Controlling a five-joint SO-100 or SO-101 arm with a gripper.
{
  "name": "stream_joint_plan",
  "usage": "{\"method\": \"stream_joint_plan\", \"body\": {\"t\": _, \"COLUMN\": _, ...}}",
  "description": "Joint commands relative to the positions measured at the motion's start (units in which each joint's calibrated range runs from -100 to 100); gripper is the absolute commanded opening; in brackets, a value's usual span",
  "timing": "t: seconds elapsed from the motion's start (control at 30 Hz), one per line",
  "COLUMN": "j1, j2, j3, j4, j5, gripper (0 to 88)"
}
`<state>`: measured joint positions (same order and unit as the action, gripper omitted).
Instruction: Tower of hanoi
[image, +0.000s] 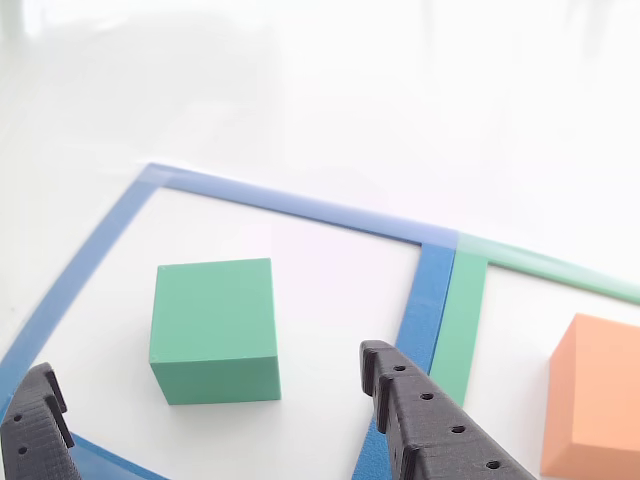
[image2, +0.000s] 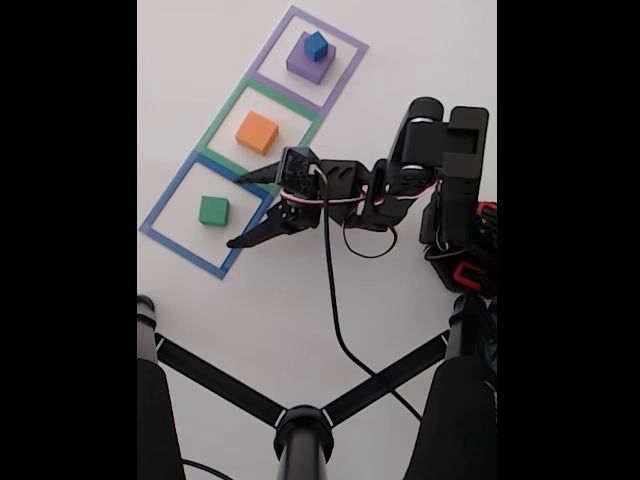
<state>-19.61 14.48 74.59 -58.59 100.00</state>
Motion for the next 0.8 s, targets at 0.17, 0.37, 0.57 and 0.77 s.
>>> {"method": "stream_joint_plan", "body": {"t": 0.17, "j1": -1.02, "j2": 5.39, "j3": -5.66, "j4": -4.42, "j5": 0.00, "gripper": 35.8}}
{"method": "stream_joint_plan", "body": {"t": 0.37, "j1": -2.39, "j2": 8.68, "j3": -9.03, "j4": -5.88, "j5": 0.00, "gripper": 35.8}}
{"method": "stream_joint_plan", "body": {"t": 0.57, "j1": -3.08, "j2": 10.36, "j3": -11.12, "j4": -5.88, "j5": 0.00, "gripper": 34.8}}
{"method": "stream_joint_plan", "body": {"t": 0.77, "j1": -2.70, "j2": 11.24, "j3": -11.02, "j4": -5.88, "j5": 0.00, "gripper": 30.2}}
